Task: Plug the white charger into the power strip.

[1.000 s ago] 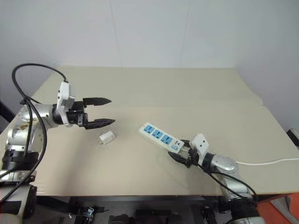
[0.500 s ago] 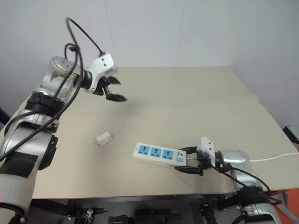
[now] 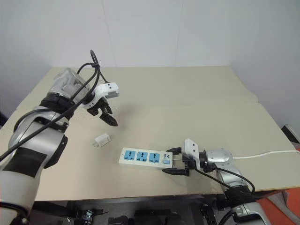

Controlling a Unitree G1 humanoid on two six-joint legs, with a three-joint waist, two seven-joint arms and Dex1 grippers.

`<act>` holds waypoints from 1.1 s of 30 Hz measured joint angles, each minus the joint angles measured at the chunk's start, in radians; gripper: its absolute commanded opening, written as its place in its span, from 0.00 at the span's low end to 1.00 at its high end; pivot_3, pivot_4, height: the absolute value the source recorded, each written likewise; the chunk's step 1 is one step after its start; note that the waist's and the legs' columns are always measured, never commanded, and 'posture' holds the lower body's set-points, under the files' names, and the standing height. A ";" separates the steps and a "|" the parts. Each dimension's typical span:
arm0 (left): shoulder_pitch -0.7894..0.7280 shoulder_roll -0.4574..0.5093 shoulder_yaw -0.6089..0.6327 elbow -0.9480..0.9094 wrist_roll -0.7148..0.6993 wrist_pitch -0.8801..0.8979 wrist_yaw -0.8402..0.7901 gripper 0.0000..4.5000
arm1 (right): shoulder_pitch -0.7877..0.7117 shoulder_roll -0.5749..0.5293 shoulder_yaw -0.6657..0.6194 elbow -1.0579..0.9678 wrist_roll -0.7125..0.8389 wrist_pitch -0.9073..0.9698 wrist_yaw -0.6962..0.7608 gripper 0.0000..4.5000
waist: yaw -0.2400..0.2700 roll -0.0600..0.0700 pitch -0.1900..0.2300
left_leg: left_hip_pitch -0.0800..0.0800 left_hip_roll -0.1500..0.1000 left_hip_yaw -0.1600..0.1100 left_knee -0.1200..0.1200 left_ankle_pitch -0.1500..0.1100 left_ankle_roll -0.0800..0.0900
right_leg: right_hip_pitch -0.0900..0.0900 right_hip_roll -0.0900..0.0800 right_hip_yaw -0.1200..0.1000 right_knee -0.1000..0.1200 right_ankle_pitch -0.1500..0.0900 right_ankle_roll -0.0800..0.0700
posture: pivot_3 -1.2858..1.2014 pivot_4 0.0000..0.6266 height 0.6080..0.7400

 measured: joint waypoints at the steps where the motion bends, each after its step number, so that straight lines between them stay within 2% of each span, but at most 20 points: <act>1: 0.003 -0.001 0.000 -0.001 0.002 0.011 -0.004 1.00 | 0.002 0.001 0.000 -0.004 -0.003 0.000 -0.005 0.76 | -0.001 0.000 0.000 | 0.000 0.000 0.000 0.000 0.000 0.000 | 0.000 0.000 0.000 0.000 0.000 0.000 | 0.52 0.24 1.00; 6: 0.075 -0.007 -0.012 -0.035 0.021 0.102 -0.004 1.00 | 0.006 0.004 0.002 -0.009 -0.010 0.000 -0.025 0.76 | -0.002 0.000 0.000 | 0.001 0.000 0.000 0.000 0.000 0.000 | 0.000 0.000 0.001 0.001 0.000 0.000 | 0.52 0.24 1.00; 11: 0.172 0.019 -0.048 -0.187 0.044 0.203 -0.005 1.00 | 0.008 0.006 0.003 -0.010 -0.013 -0.004 -0.030 0.76 | -0.003 0.000 0.000 | 0.001 0.000 -0.001 0.000 0.000 0.000 | 0.000 0.000 0.001 0.001 0.000 0.000 | 0.52 0.24 1.00; 16: 0.204 0.039 -0.068 -0.299 0.050 0.307 0.003 1.00 | 0.005 0.021 0.004 -0.003 -0.020 -0.009 -0.045 0.76 | -0.003 0.000 0.000 | 0.002 0.000 -0.001 0.000 0.000 0.000 | 0.001 0.000 0.001 0.001 0.000 0.000 | 0.52 0.24 1.00; 26: 0.262 0.077 -0.114 -0.434 0.050 0.400 0.024 1.00 | -0.015 0.039 0.007 0.030 -0.030 -0.038 -0.047 0.76 | -0.005 0.000 0.000 | 0.004 0.000 -0.002 0.000 0.000 0.000 | 0.001 0.000 0.002 0.003 0.000 0.000 | 0.52 0.24 1.00; 33: 0.282 0.078 -0.121 -0.455 0.043 0.420 0.077 1.00 | -0.017 0.042 0.008 0.037 -0.031 -0.047 -0.050 0.76 | -0.004 0.000 0.000 | 0.004 0.000 -0.003 0.000 0.000 0.000 | 0.001 0.000 0.002 0.009 0.000 0.000 | 0.52 0.24 1.00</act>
